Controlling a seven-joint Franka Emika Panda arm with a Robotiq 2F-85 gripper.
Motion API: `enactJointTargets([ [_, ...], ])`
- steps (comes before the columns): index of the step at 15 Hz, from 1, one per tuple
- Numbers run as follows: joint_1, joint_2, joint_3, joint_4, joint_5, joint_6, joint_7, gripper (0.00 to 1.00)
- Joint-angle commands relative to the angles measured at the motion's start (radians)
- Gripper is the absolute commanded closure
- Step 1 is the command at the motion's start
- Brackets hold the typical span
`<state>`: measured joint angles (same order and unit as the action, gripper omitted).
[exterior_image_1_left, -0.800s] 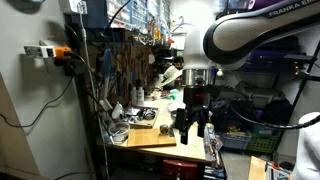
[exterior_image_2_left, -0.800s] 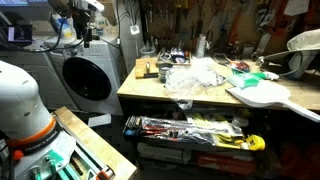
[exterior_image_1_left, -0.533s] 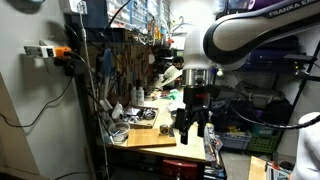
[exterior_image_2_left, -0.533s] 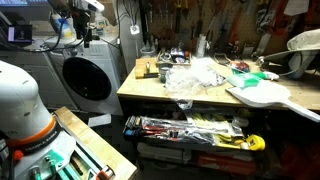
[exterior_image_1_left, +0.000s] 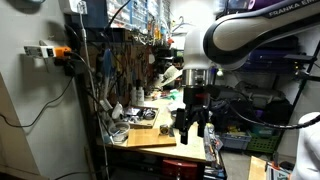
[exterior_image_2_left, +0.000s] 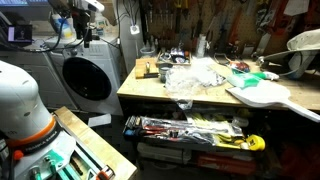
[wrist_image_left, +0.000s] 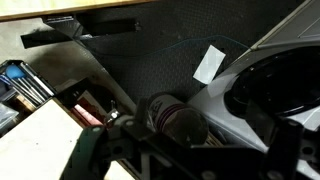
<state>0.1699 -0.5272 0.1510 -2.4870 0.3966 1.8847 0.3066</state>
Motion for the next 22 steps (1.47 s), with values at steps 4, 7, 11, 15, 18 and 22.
enactJointTargets([
  [4, -0.141, -0.033, -0.006, -0.026, -0.191, 0.07, 0.056, 0.0],
  [7, -0.221, -0.042, -0.023, -0.038, -0.362, 0.123, 0.033, 0.0],
  [11, -0.301, -0.038, -0.094, -0.067, -0.506, 0.228, -0.007, 0.0],
  [15, -0.379, -0.008, -0.186, -0.126, -0.598, 0.423, -0.075, 0.0],
  [18, -0.421, 0.039, -0.286, -0.166, -0.594, 0.563, -0.18, 0.0],
  [22, -0.412, 0.029, -0.246, -0.128, -0.573, 0.497, -0.147, 0.0],
])
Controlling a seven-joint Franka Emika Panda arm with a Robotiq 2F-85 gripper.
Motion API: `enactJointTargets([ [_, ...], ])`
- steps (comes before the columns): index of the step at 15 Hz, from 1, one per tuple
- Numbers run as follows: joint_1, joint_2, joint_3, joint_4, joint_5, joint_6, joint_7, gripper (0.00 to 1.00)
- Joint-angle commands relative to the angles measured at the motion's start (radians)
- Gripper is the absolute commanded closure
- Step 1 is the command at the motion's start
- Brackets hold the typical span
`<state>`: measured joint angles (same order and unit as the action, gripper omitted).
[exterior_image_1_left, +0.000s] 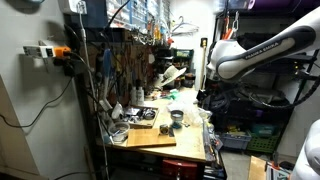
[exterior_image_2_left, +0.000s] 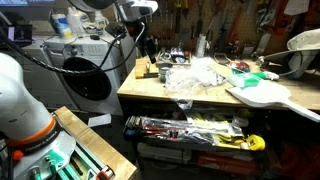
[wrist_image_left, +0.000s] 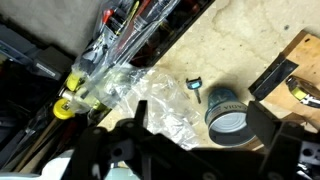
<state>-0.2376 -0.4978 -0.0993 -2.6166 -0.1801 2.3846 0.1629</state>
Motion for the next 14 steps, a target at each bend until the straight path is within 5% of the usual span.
enactJointTargets([
  [1, -0.002, -0.001, 0.012, 0.003, 0.003, -0.003, 0.0, 0.0],
  [6, -0.024, 0.014, 0.037, 0.006, -0.034, 0.017, 0.037, 0.0],
  [14, -0.04, 0.244, -0.067, 0.075, 0.0, 0.216, -0.077, 0.0],
])
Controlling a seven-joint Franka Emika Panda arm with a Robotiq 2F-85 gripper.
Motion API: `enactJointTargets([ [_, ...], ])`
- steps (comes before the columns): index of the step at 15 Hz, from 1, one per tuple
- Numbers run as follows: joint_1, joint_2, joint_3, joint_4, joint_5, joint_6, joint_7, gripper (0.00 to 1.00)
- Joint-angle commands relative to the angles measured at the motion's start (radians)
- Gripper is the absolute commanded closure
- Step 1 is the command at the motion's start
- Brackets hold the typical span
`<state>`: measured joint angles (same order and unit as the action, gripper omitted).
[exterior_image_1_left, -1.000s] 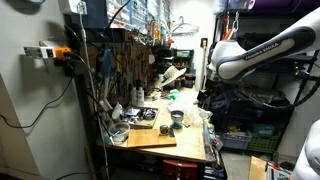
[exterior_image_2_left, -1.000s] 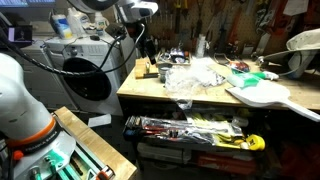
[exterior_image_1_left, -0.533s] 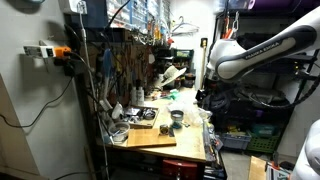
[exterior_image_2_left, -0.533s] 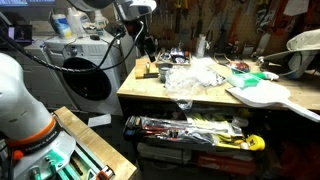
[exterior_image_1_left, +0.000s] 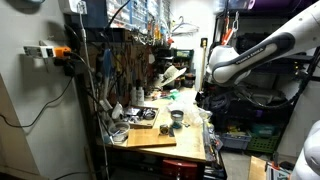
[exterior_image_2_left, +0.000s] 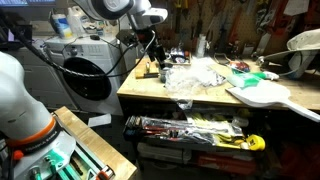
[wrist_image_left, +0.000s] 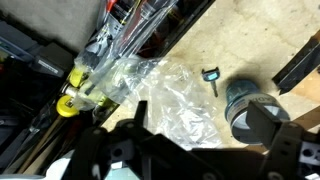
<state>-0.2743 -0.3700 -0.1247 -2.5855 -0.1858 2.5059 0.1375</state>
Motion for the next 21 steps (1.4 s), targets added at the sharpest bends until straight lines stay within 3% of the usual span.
enactJointTargets([
  [1, -0.005, 0.151, -0.054, 0.053, 0.003, 0.148, -0.072, 0.0],
  [8, 0.034, 0.356, -0.123, 0.132, 0.202, 0.237, -0.285, 0.0],
  [17, -0.007, 0.536, -0.075, 0.228, 0.563, 0.267, -0.725, 0.0],
  [19, -0.017, 0.576, -0.066, 0.254, 0.623, 0.296, -0.784, 0.0],
  [20, 0.008, 0.521, -0.088, 0.22, 0.555, 0.266, -0.71, 0.0],
  [21, 0.004, 0.538, -0.085, 0.231, 0.577, 0.275, -0.735, 0.0],
])
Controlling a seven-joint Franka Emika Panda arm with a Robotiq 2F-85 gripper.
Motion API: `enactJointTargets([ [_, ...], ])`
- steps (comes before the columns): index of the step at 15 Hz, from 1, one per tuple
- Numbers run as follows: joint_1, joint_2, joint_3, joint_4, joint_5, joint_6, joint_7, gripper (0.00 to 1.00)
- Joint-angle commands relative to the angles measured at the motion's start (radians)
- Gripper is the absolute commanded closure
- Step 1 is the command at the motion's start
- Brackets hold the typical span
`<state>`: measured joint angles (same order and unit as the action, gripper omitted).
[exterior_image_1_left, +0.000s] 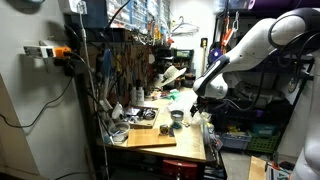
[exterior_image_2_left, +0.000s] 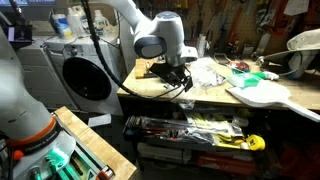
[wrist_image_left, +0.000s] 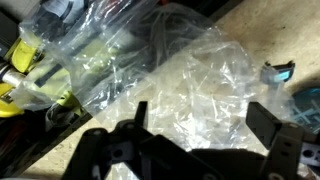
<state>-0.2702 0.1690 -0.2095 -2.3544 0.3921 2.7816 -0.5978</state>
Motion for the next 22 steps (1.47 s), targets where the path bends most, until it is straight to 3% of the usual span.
enactJointTargets([
  [1, -0.002, 0.012, 0.002, 0.008, 0.01, 0.005, -0.011, 0.0],
  [12, -0.024, 0.134, 0.049, 0.103, 0.063, 0.02, -0.083, 0.0],
  [14, -0.034, 0.157, 0.065, 0.123, 0.078, 0.016, -0.106, 0.1],
  [16, -0.043, 0.176, 0.077, 0.14, 0.09, 0.014, -0.127, 0.3],
  [22, -0.066, 0.206, 0.089, 0.179, 0.114, 0.029, -0.161, 0.75],
])
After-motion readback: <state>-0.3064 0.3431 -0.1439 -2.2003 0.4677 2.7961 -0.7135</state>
